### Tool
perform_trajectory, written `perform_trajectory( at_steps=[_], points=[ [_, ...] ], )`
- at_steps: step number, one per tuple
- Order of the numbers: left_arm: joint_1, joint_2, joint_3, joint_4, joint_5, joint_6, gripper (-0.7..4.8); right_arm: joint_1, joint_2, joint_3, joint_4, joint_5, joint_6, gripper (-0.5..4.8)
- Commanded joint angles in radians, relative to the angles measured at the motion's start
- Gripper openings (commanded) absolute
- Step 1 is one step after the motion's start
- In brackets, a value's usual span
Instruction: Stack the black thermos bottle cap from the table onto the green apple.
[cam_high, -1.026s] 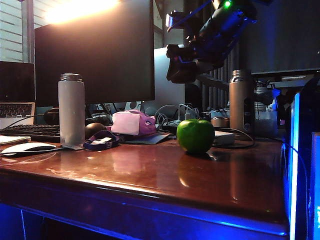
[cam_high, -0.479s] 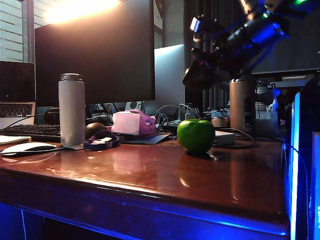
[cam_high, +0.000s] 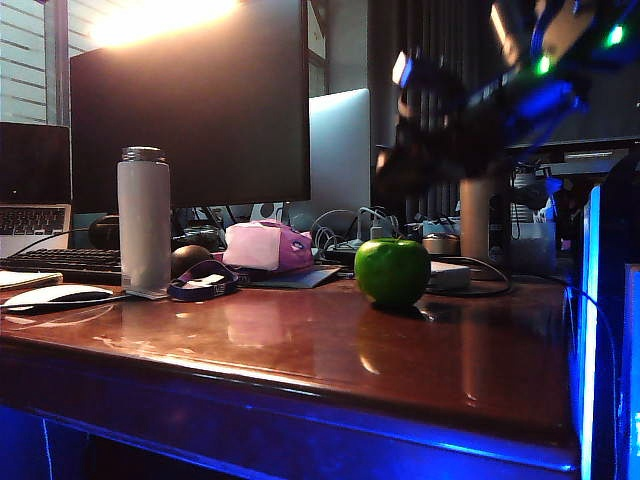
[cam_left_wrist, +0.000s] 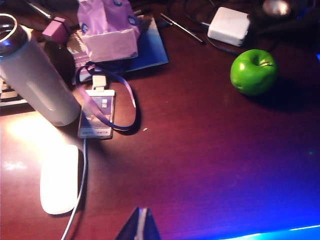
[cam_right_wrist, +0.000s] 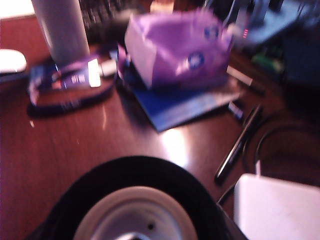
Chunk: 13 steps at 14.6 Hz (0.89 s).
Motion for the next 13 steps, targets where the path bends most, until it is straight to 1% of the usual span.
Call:
perform_trajectory(
  at_steps=[1, 4, 13],
  points=[
    [0.000, -0.001, 0.003, 0.011, 0.003, 0.000, -0.05, 0.000, 0.026, 0.002, 0.028, -0.021, 0.019, 2.82],
    [0.000, -0.001, 0.003, 0.010, 0.004, 0.000, -0.05, 0.000, 0.032, 0.000, 0.029, -0.082, 0.018, 2.82],
    [0.000, -0.001, 0.003, 0.011, 0.003, 0.000, -0.05, 0.000, 0.047, -0.035, 0.048, -0.092, -0.005, 2.82]
  ],
)
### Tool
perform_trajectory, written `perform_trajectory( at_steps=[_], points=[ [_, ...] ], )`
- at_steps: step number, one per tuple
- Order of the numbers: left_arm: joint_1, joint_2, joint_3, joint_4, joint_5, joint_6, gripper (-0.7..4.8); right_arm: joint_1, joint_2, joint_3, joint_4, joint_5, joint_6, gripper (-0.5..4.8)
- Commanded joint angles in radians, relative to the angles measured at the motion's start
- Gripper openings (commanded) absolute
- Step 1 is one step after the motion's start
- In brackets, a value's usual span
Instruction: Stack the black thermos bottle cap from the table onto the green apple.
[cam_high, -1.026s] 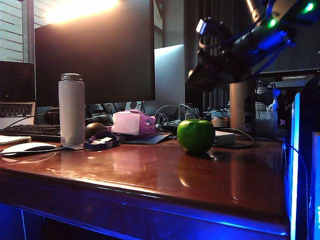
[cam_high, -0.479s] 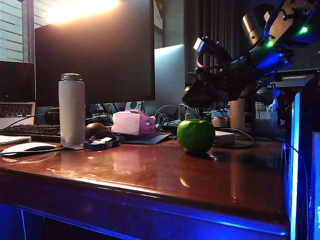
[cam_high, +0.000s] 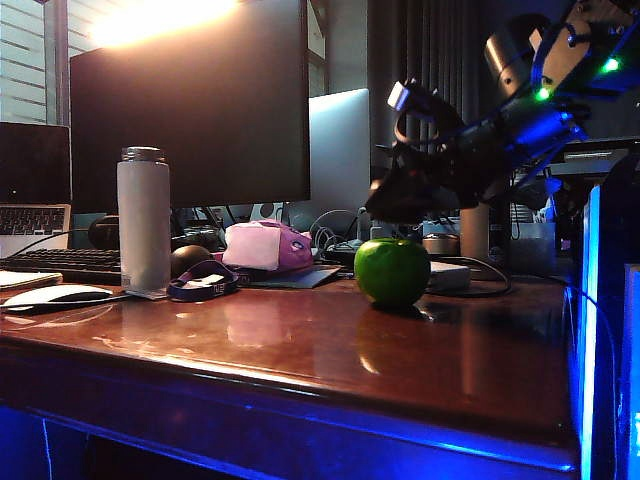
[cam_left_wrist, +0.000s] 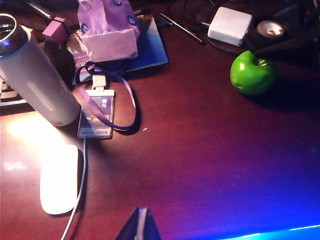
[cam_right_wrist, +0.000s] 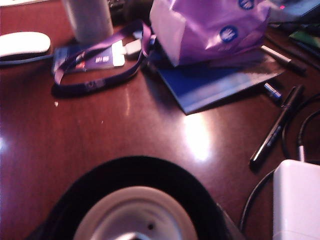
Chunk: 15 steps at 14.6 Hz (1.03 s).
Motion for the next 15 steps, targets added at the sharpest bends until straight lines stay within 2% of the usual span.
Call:
perform_trajectory(
  at_steps=[1, 15],
  points=[
    [0.000, -0.002, 0.003, 0.011, 0.003, 0.001, -0.05, 0.000, 0.013, -0.011, 0.039, -0.014, -0.010, 2.83],
    [0.000, -0.002, 0.003, 0.011, 0.003, 0.001, -0.05, 0.000, 0.046, -0.011, 0.001, -0.047, -0.019, 2.83]
  ],
)
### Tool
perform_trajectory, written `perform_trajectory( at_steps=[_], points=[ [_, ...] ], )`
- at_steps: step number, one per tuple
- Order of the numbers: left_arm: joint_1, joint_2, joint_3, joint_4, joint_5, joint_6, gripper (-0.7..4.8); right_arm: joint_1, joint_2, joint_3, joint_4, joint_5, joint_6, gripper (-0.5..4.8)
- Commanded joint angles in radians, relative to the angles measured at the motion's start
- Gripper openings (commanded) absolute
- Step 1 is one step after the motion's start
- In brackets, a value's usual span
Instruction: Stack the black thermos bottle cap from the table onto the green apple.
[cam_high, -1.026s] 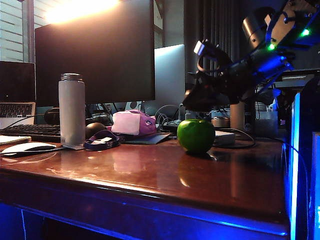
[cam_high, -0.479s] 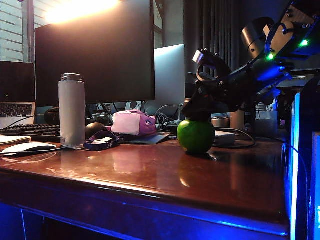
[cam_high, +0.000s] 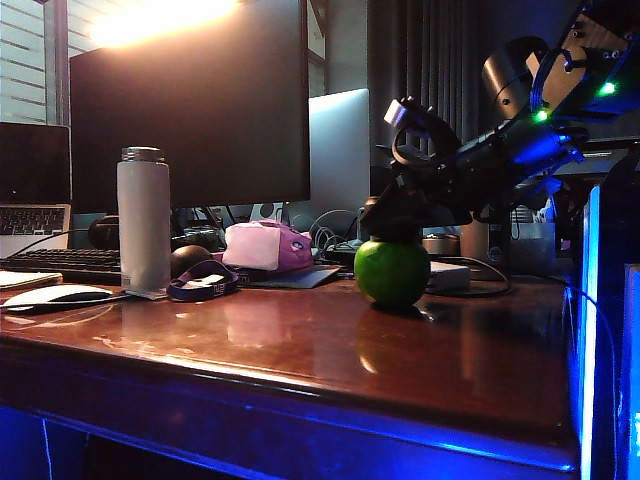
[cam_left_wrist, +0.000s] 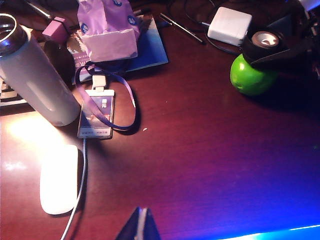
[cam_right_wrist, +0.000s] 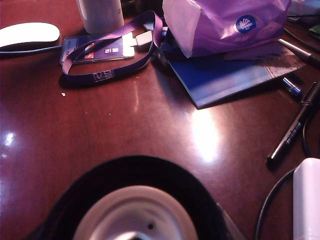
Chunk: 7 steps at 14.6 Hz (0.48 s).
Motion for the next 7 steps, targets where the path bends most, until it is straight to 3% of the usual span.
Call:
perform_trajectory(
  at_steps=[1, 7],
  points=[
    [0.000, -0.002, 0.003, 0.011, 0.003, 0.000, -0.05, 0.001, 0.002, 0.000, -0.034, 0.001, -0.002, 2.83],
    [0.000, -0.002, 0.003, 0.011, 0.003, 0.000, -0.05, 0.001, 0.000, 0.000, -0.064, 0.028, -0.052, 2.83]
  ],
)
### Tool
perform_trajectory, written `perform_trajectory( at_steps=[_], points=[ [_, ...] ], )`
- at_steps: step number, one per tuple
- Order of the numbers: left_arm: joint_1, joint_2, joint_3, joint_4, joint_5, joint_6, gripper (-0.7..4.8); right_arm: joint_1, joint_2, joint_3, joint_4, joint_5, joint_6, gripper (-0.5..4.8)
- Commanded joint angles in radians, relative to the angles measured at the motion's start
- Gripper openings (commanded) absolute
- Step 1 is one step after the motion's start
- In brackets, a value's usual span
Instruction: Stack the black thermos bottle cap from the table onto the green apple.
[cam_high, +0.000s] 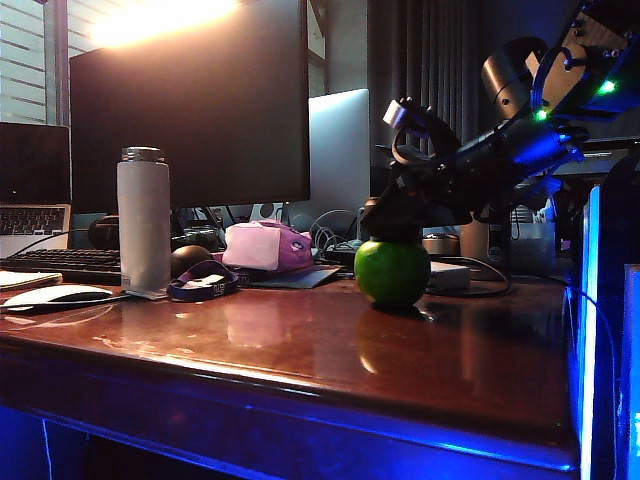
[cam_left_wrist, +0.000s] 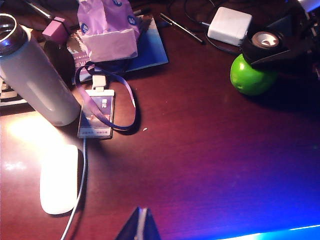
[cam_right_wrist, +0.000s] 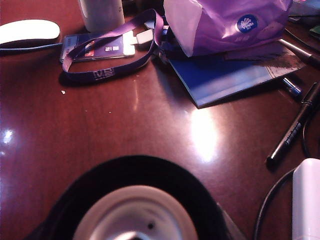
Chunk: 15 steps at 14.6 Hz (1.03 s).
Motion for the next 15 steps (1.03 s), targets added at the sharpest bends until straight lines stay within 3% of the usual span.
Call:
perform_trajectory(
  at_steps=[1, 5, 7, 10, 15],
  points=[
    [0.000, -0.002, 0.003, 0.011, 0.003, 0.001, -0.05, 0.000, 0.002, -0.003, -0.055, 0.026, -0.039, 2.82],
    [0.000, -0.002, 0.003, 0.011, 0.003, 0.001, -0.05, 0.000, 0.002, -0.003, -0.062, 0.037, -0.053, 2.83],
    [0.000, -0.002, 0.003, 0.011, 0.003, 0.001, -0.05, -0.001, 0.002, -0.003, -0.060, 0.037, -0.053, 3.95],
    [0.000, -0.002, 0.003, 0.011, 0.003, 0.001, -0.05, -0.002, 0.002, -0.003, -0.059, 0.037, -0.053, 4.78],
    [0.000, -0.002, 0.003, 0.011, 0.003, 0.001, -0.05, -0.002, 0.001, -0.003, -0.058, 0.034, -0.053, 4.79]
  ],
)
